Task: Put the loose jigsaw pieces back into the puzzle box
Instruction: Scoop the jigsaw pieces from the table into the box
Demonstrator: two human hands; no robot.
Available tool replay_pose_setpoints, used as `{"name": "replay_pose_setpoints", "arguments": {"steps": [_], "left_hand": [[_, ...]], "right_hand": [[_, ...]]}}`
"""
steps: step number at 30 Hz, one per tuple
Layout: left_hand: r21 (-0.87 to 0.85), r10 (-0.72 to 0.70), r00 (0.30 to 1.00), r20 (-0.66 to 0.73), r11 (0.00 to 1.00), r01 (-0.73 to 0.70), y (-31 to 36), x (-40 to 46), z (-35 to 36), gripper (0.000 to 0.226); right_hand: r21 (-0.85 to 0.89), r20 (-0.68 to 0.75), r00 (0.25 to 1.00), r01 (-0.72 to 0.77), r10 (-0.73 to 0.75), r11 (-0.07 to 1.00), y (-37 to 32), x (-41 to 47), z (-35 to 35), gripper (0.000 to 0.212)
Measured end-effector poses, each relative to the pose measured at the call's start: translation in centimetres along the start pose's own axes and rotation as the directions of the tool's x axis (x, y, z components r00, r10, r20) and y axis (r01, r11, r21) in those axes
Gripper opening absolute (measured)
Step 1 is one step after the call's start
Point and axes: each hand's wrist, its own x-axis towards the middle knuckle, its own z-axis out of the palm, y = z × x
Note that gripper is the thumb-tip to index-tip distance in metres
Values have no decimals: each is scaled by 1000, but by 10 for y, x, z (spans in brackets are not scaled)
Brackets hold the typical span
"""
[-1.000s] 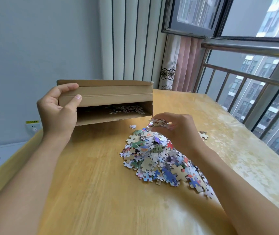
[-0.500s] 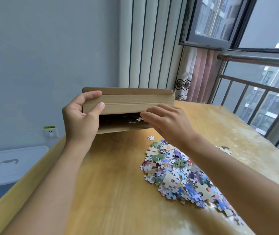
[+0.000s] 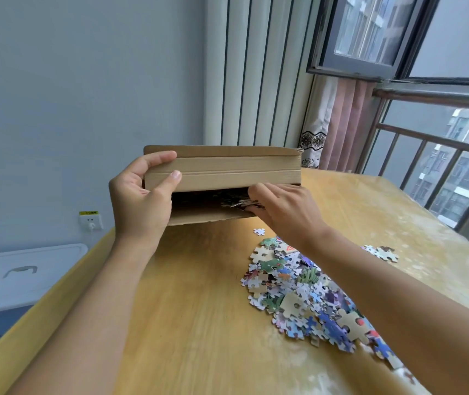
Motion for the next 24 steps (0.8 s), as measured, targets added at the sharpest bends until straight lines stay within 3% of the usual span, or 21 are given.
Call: {"name": "replay_pose_setpoints", "arguments": {"steps": [7, 14, 18, 24], "left_hand": [[-16, 9, 1000, -5, 1000, -9, 1, -1, 1, 30], [6, 16, 1000, 4, 1000, -16, 3, -4, 2, 30], [12, 14, 1000, 0, 1000, -14, 2, -3, 2, 29], [-4, 38, 999, 1, 999, -38, 7, -7, 5, 32]], "right_hand": [[-1, -7, 997, 78, -79, 997, 9, -6, 4, 26], [63, 97, 995, 20, -26, 998, 9, -7, 1, 20], [139, 116, 990, -101, 85, 985, 5, -2, -2, 9], [271, 115, 958, -284, 261, 920, -1, 3, -7, 31]]}}
